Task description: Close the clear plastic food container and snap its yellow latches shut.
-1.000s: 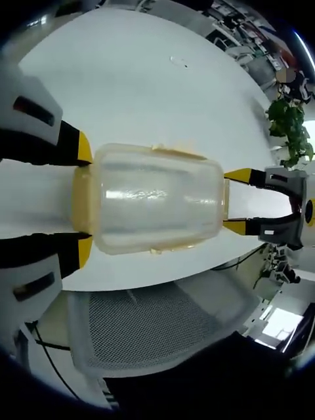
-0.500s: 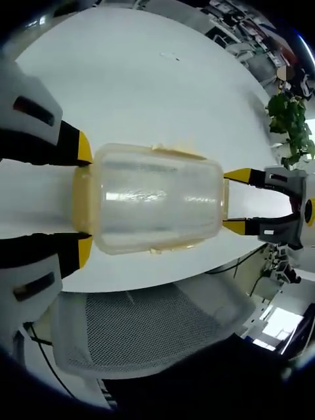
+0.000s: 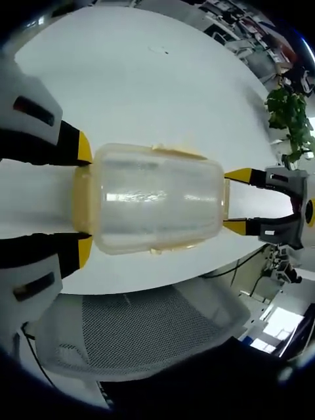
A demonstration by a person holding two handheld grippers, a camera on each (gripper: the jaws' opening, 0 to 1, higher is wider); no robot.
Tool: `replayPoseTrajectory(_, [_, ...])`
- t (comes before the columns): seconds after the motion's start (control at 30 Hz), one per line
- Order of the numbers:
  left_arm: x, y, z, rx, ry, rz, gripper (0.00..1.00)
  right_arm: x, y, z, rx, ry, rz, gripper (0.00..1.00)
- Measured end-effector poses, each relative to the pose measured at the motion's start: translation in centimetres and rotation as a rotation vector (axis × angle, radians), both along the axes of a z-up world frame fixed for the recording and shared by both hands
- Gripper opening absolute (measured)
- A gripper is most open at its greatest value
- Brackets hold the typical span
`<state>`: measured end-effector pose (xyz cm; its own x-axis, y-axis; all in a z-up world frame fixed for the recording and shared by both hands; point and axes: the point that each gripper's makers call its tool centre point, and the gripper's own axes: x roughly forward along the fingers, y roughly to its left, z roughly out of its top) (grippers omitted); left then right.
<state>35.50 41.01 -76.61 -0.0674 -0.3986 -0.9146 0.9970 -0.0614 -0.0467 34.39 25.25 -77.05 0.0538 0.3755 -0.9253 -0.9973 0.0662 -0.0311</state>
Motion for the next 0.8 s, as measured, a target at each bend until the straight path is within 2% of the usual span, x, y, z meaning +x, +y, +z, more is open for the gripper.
replayPoseTrajectory(0.8, [-0.5, -6.1, -0.8, 0.011, 0.002, 0.001, 0.39, -0.6, -6.2, -0.7, -0.007, -0.001, 0.007, 0.4])
